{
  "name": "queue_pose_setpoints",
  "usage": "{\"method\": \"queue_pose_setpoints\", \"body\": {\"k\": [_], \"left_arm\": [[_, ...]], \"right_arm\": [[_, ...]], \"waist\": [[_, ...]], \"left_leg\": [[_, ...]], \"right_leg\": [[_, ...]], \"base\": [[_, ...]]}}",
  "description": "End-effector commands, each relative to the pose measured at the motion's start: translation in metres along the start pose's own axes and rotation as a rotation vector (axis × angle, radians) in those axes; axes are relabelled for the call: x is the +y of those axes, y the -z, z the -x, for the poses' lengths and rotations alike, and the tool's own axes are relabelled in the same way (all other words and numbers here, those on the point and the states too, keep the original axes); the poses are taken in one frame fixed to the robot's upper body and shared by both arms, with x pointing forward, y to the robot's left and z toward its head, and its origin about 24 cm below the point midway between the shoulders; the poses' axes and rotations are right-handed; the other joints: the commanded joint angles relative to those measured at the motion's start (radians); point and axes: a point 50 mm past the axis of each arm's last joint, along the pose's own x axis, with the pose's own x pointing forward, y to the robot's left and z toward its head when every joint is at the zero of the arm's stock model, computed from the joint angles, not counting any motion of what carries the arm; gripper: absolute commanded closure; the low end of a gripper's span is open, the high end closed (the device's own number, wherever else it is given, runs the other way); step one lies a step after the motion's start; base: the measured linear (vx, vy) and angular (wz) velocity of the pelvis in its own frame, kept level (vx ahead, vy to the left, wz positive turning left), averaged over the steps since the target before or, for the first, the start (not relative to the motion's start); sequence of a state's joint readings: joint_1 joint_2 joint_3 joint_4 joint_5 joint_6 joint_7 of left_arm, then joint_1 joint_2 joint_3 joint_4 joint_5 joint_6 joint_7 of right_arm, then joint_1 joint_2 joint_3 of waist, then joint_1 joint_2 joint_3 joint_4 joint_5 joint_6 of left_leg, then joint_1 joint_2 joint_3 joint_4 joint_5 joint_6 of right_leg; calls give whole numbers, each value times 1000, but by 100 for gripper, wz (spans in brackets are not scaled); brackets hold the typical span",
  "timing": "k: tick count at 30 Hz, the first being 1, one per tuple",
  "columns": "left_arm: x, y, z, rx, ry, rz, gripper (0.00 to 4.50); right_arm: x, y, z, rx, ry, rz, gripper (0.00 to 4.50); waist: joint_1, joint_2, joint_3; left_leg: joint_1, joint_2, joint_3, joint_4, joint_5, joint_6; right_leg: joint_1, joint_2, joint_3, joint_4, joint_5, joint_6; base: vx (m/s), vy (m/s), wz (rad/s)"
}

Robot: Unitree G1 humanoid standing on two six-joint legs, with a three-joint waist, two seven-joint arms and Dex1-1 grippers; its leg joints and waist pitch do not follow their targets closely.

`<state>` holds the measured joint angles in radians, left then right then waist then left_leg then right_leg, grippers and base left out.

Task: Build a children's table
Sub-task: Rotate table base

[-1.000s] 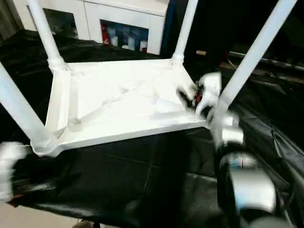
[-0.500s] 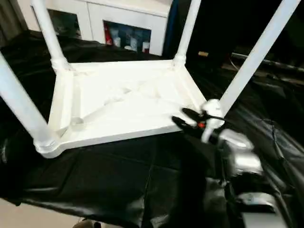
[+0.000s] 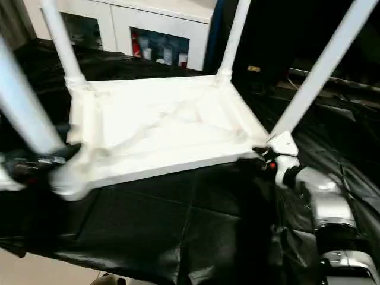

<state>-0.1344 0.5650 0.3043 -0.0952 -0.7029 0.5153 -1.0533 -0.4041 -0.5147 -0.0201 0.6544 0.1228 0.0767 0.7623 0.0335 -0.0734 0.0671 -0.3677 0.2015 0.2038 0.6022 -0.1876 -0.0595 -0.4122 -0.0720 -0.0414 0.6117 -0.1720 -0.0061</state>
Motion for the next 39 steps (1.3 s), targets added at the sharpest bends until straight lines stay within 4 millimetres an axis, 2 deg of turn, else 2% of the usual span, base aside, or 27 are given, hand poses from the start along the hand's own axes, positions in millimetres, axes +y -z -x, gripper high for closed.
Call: {"method": "queue_pose_setpoints", "body": {"k": [1, 4, 6, 8, 9, 11, 12, 13, 14, 15, 16, 18, 19, 20, 24, 25, 29, 30, 32, 39], "left_arm": [[-12, -1, -17, 8, 105, 19, 4], [-28, 1, -35, 35, 229, 54, 4], [-31, 1, -38, 39, 250, 60, 4], [-40, 2, -46, 49, 315, 79, 4], [-43, 2, -49, 56, 343, 86, 4], [-49, 3, -56, 67, 380, 93, 4], [-57, 3, -65, 73, 431, 106, 4], [-57, 3, -65, 73, 433, 106, 4], [-61, 3, -69, 72, 459, 113, 4], [-64, 3, -72, 73, 476, 119, 4], [-71, 2, -79, 71, 519, 130, 4], [-75, 2, -82, 71, 544, 137, 4], [-81, 2, -89, 61, 575, 147, 4], [-83, 2, -92, 55, 586, 151, 4], [-87, 2, -104, 40, 614, 165, 4], [-87, 2, -104, 40, 614, 165, 4], [-88, 3, -110, 37, 619, 167, 4], [-88, 3, -116, 33, 627, 163, 4], [-89, 3, -120, 30, 637, 164, 4], [-89, 6, -134, 15, 618, 142, 4]], "right_arm": [[-4, 0, -4, 37, 64, 23, 167], [3, -2, -17, 36, 90, 16, 167], [5, -3, -21, 30, 95, 12, 167], [10, -8, -31, 4, 111, -21, 167], [13, -10, -36, -10, 112, -42, 167], [19, -13, -45, -29, 119, -68, 167], [30, -16, -55, -39, 95, -87, 167], [30, -16, -56, -39, 94, -87, 167], [38, -18, -61, -39, 64, -76, 167], [43, -19, -64, -39, 44, -67, 167], [55, -20, -72, -41, -4, -56, 167], [63, -21, -77, -44, -33, -48, 167], [76, -23, -84, -50, -81, -41, 167], [82, -25, -87, -51, -96, -39, 167], [94, -29, -96, -56, -128, -31, 167], [94, -29, -96, -56, -128, -31, 167], [97, -31, -99, -61, -129, -31, 167], [99, -33, -100, -66, -137, -29, 167], [101, -33, -101, -67, -144, -30, 167], [101, -33, -101, -78, -156, -39, 167]], "waist": [[-2, 8, -63], [-1, 8, -64], [-3, 10, -64], [-3, 9, -65], [-6, 4, -66], [-7, 5, -66], [-7, 5, -65], [-9, 6, -66], [-11, 2, -66], [-11, 2, -66], [-15, -2, -66], [-20, -1, -66], [-26, -2, -66], [-27, 0, -66], [-42, -4, -67], [-43, -2, -66], [-43, -4, -65], [-43, -3, -65], [-44, 0, -64], [-43, -3, -65]], "left_leg": [[18, 26, -10, -70, -215, 1], [18, 26, -10, -70, -221, -4], [18, 27, -11, -70, -226, -10], [17, 26, -11, -69, -220, -13], [16, 25, -9, -68, -210, -13], [15, 24, -9, -67, -208, -14], [16, 24, -9, -68, -215, -17], [13, 25, -11, -69, -212, -24], [10, 25, -11, -69, -211, -25], [11, 25, -11, -69, -207, -26], [8, 23, -11, -68, -205, -25], [7, 24, -12, -67, -201, -25], [5, 24, -11, -67, -203, -23], [6, 25, -12, -67, -204, -25], [0, 25, -15, -67, -202, -32], [4, 25, -14, -64, -214, -33], [3, 24, -15, -65, -214, -32], [6, 24, -14, -64, -217, -32], [7, 25, -15, -65, -221, -33], [7, 25, -15, -65, -228, -30]], "right_leg": [[36, -46, 38, -69, -277, -205], [36, -44, 38, -67, -271, -206], [37, -45, 38, -66, -268, -203], [38, -45, 38, -64, -261, -200], [38, -44, 38, -62, -250, -200], [38, -43, 39, -61, -251, -197], [37, -44, 39, -63, -272, -191], [40, -45, 38, -61, -271, -190], [42, -46, 39, -61, -270, -186], [41, -46, 39, -61, -265, -181], [42, -45, 39, -60, -264, -180], [43, -46, 39, -59, -263, -182], [42, -47, 40, -60, -268, -181], [43, -47, 40, -61, -272, -179], [46, -47, 41, -59, -270, -173], [42, -45, 42, -62, -279, -172], [43, -42, 43, -63, -282, -172], [40, -41, 42, -64, -286, -170], [40, -40, 42, -63, -285, -172], [42, -41, 42, -66, -282, -174]], "base": [[0, 0, 0], [0, 0, 0], [0, 0, 0], [0, 0, 0], [0, 0, 0], [0, 0, 0], [0, 0, 0], [0, 0, 0], [0, 0, 0], [0, 0, 0], [0, 0, 0], [0, 0, 0], [0, 0, 0], [0, 0, 0], [0, 0, 0], [0, 0, 0], [0, 0, 0], [0, 0, 0], [0, 0, 0], [0, 0, 0]]}}
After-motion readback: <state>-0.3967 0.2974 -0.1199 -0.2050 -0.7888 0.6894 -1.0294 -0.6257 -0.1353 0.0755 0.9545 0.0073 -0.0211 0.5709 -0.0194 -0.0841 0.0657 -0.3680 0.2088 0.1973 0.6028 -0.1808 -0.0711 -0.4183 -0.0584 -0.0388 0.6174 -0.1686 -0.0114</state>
